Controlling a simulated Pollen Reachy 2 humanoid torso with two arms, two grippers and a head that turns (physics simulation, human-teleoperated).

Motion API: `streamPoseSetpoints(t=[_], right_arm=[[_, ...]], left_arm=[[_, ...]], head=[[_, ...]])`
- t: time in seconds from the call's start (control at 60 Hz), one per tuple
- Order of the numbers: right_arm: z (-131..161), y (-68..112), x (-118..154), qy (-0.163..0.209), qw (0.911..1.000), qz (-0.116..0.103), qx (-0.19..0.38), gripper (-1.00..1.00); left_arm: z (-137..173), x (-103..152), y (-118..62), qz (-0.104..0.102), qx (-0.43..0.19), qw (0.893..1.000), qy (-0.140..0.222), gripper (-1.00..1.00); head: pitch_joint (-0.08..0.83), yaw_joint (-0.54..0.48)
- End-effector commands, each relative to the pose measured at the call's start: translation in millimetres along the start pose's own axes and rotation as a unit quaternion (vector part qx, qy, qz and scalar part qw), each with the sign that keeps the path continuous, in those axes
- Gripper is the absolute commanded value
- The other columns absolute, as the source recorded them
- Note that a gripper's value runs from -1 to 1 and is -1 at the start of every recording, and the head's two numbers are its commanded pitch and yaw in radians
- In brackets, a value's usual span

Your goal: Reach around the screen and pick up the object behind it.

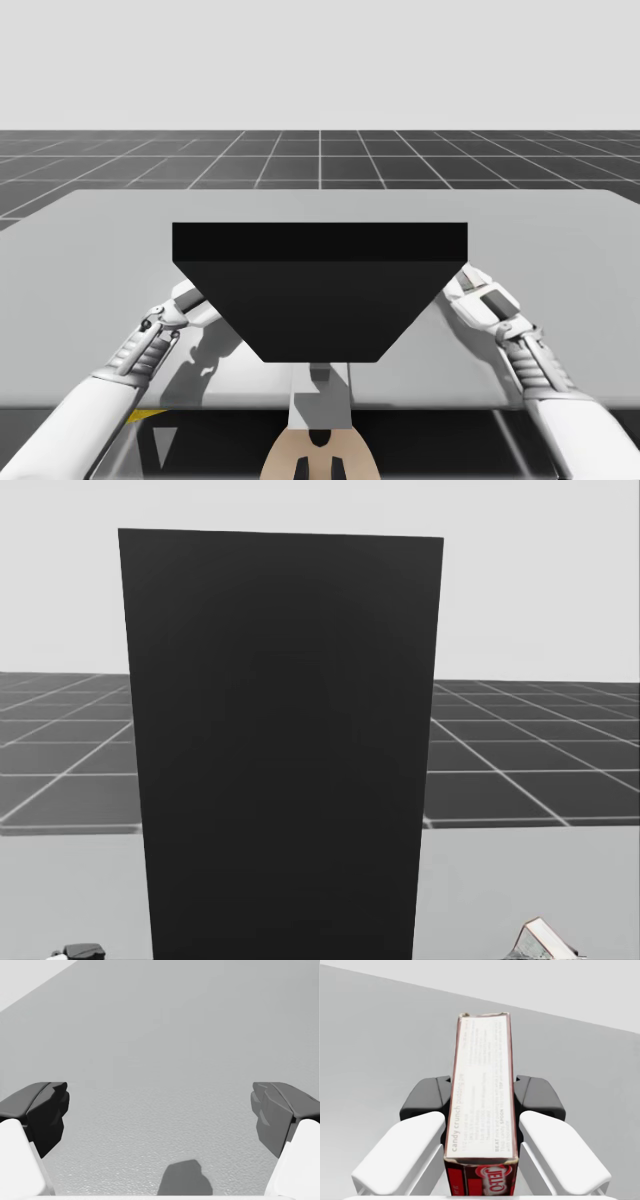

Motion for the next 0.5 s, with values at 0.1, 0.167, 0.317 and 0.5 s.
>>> streamPoseSetpoints(t=[0.1, 0.167, 0.317, 0.5], right_arm=[[-7, -55.6, 53, -0.044, 0.9959, 0.018, -0.077, 1.0], [-11, -64.9, 70, -0.054, 0.994, 0.024, -0.092, 1.0], [-21, -72.3, 120, -0.096, 0.9882, 0.043, -0.111, 1.0], [-27, -79.0, 186, -0.162, 0.9735, 0.076, -0.142, 1.0]], left_arm=[[1, 0, 1.9, 0.0, 0.002, 1.0, -0.002, -1.0], [1, 0, 2.4, 0.001, 0.003, 1.0, -0.002, -1.0], [2, 0, 3.4, 0.001, 0.003, 1.0, -0.002, -1.0], [2, 0, 4.4, 0.002, 0.004, 1.0, -0.003, -1.0]], head=[[0.064, -0.07], [0.064, -0.07], [0.065, -0.06], [0.064, -0.06]])
